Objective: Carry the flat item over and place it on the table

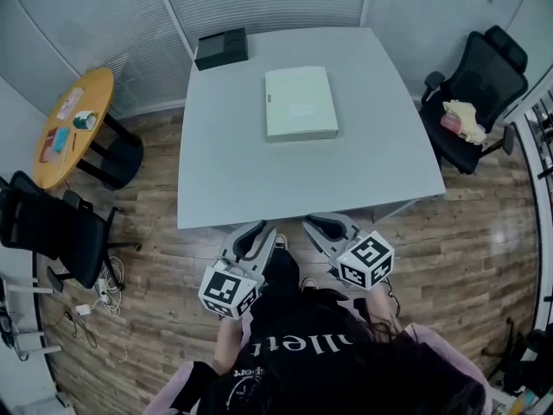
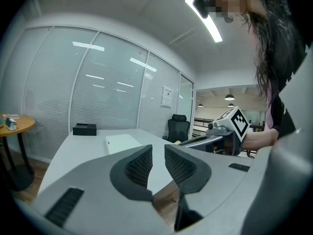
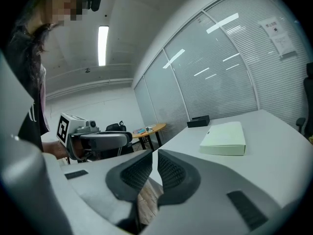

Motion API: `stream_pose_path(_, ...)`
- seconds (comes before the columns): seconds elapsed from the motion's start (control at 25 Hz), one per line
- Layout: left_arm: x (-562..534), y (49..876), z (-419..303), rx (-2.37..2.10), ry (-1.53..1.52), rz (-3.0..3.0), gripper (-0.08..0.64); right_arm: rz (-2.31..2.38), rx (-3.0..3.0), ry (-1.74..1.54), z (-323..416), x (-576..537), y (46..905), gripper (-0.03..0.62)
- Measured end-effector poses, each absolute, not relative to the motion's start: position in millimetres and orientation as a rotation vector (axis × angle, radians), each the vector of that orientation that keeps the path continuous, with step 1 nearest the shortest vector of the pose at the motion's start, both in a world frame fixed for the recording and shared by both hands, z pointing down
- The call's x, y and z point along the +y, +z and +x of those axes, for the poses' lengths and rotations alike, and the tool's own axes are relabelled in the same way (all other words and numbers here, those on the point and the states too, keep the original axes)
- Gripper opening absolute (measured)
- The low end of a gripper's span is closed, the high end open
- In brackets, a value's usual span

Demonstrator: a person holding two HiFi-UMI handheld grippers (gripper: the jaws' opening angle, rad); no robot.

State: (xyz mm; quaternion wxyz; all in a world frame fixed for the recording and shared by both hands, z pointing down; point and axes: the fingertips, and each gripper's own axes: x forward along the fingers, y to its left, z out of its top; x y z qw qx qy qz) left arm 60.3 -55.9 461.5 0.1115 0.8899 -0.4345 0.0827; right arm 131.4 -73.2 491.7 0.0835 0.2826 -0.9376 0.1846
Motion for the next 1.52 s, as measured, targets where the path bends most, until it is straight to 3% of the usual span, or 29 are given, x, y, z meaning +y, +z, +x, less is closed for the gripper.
stream_pose_path(0.52, -2.1, 452.9, 54.0, -1.294, 0.251, 2.607, 0.050, 0.797, -2.858, 0.523, 119.8, -32.9, 477.4, 0.044)
stream_pose_path(1.52, 9.8, 439.1, -37.9, -1.229, 0.246, 2.679, 0.040, 0.905, -2.822, 0.468, 38.5, -26.4, 459.1, 0.037)
